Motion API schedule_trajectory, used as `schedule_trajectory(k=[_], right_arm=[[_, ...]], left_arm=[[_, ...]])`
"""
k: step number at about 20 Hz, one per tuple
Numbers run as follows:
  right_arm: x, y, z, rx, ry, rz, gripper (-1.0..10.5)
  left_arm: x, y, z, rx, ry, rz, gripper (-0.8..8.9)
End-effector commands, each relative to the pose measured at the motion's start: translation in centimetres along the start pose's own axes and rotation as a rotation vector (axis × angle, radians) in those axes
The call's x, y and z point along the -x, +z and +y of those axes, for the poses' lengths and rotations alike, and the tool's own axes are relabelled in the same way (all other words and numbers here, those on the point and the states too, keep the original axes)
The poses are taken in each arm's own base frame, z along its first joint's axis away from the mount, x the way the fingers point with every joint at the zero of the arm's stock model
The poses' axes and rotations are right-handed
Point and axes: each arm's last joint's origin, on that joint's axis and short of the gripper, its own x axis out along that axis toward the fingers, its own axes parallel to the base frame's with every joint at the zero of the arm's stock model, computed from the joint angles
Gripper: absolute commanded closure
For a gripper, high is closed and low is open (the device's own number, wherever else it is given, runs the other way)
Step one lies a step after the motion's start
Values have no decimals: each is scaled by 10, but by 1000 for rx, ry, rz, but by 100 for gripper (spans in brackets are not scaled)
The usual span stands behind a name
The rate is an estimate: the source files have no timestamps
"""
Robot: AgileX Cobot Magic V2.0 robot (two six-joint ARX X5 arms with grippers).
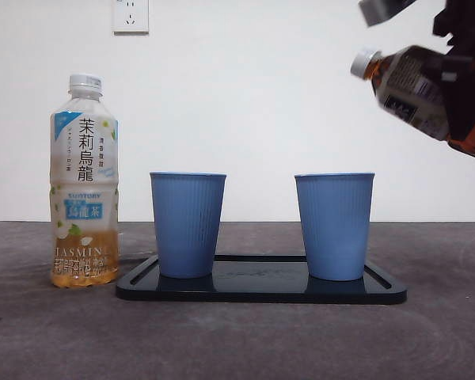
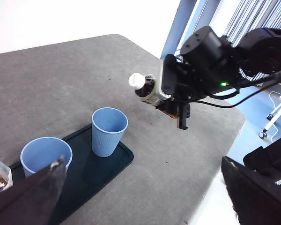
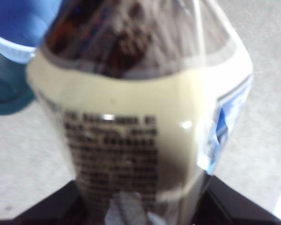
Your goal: Pour the drink into the cup
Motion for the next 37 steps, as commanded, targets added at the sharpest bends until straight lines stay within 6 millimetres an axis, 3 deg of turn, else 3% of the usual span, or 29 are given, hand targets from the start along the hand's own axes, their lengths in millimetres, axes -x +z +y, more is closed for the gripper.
schedule_trajectory(k=[1, 7, 13, 26, 29, 33, 37], right_arm=[[1, 15, -2, 58, -65, 14, 783], [-13, 30, 15, 244, -62, 138, 783], [-17, 39, 30, 356, -206, 208, 783], [-19, 42, 32, 374, -272, 236, 784], [-20, 42, 31, 295, -280, 224, 784], [-18, 40, 29, 65, -274, 185, 784], [0, 37, 15, -174, -202, 75, 784]], left_arm=[[3, 6, -3, -29, -1, -24, 282], [3, 8, -3, -37, -2, -35, 283], [3, 8, -3, -36, -2, -35, 282], [2, 7, -4, -38, -14, -31, 283], [2, 7, -4, -38, -14, -31, 282], [2, 7, -4, -38, -14, -31, 283], [2, 7, -4, -33, -14, -27, 282]])
